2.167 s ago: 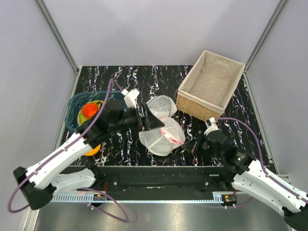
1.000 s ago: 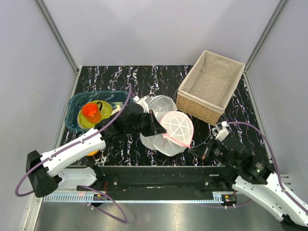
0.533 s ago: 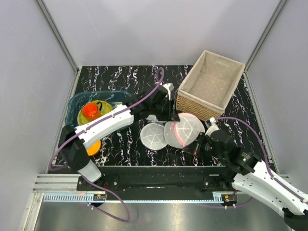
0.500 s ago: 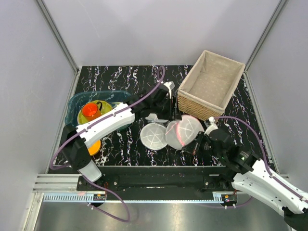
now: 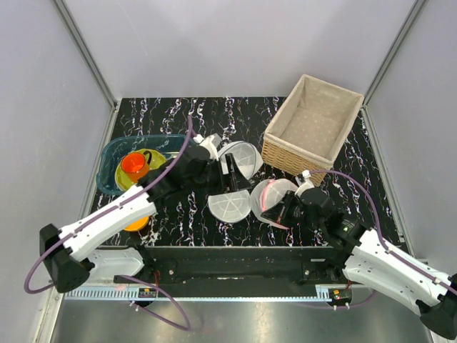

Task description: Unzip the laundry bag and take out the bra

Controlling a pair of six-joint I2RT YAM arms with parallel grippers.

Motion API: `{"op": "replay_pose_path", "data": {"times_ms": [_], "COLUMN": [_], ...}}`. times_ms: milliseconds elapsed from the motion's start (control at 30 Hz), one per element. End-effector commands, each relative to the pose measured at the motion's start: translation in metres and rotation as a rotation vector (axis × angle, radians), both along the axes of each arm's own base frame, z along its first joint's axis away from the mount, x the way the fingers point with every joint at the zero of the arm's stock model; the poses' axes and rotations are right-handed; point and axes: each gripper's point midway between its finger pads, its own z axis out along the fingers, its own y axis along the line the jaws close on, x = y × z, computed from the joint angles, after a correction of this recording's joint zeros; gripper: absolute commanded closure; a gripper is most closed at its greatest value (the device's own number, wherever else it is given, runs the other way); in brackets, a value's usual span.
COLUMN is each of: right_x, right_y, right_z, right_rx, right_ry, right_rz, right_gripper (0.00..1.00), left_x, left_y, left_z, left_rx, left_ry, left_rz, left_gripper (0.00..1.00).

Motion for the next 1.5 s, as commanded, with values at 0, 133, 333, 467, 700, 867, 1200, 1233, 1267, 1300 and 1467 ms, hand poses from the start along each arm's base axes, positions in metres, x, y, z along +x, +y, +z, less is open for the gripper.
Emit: {"op": "replay_pose_path", "data": {"times_ms": [0, 133, 333, 467, 700, 867, 1200, 1233, 1267, 1300, 1467], "right_x": [0.0, -0.003, -0.005, -0.007, -0.021, -0.035, -0.02, -0.015, -0.012, -0.009, 0.005], "right_y": [0.007, -0.001, -0.008, -0.012, -0.048, -0.091, -0.047, -0.043, -0.041, -0.039, -0.033], "right_z": [0.012, 0.009, 0.01, 0.009, -0.009, -0.028, -0.014, -0.017, -0.013, -0.008, 0.002], "right_rx": [0.063, 0.061, 0.059, 0.057, -0.078, -0.104, -0.022, -0.05, -0.062, -0.059, -0.015], "right_ry": [-0.023, -0.017, -0.022, -0.024, 0.005, 0.046, 0.041, 0.048, 0.031, 0.018, -0.049], "right_rz": [0.015, -0.008, -0.029, -0.036, -0.088, -0.229, -0.133, -0.13, -0.122, -0.125, -0.152], "right_gripper": [1.0, 1.0, 1.0, 1.0, 1.0, 1.0, 1.0, 1.0, 1.0, 1.0, 1.0], "left_x": [-0.001, 0.0, 0.001, -0.003, 0.009, 0.042, 0.09, 0.087, 0.085, 0.081, 0.065], "left_y": [-0.04, -0.064, -0.099, -0.112, -0.092, -0.075, -0.116, -0.117, -0.116, -0.111, -0.061], "left_z": [-0.014, -0.032, -0.051, -0.057, -0.046, -0.022, -0.032, -0.029, -0.026, -0.029, -0.004], "left_rx": [-0.107, -0.077, -0.127, -0.138, -0.079, -0.102, -0.054, -0.062, -0.062, -0.046, -0.049], "left_ry": [0.044, 0.087, 0.165, 0.2, 0.15, 0.073, 0.123, 0.126, 0.118, 0.121, 0.054], "left_rz": [-0.099, -0.167, -0.222, -0.248, -0.198, -0.127, -0.15, -0.161, -0.158, -0.149, 0.061], "left_gripper": [0.2, 0.22, 0.3, 0.54, 1.0, 1.0, 0.73, 0.63, 0.58, 0.42, 0.26]}}
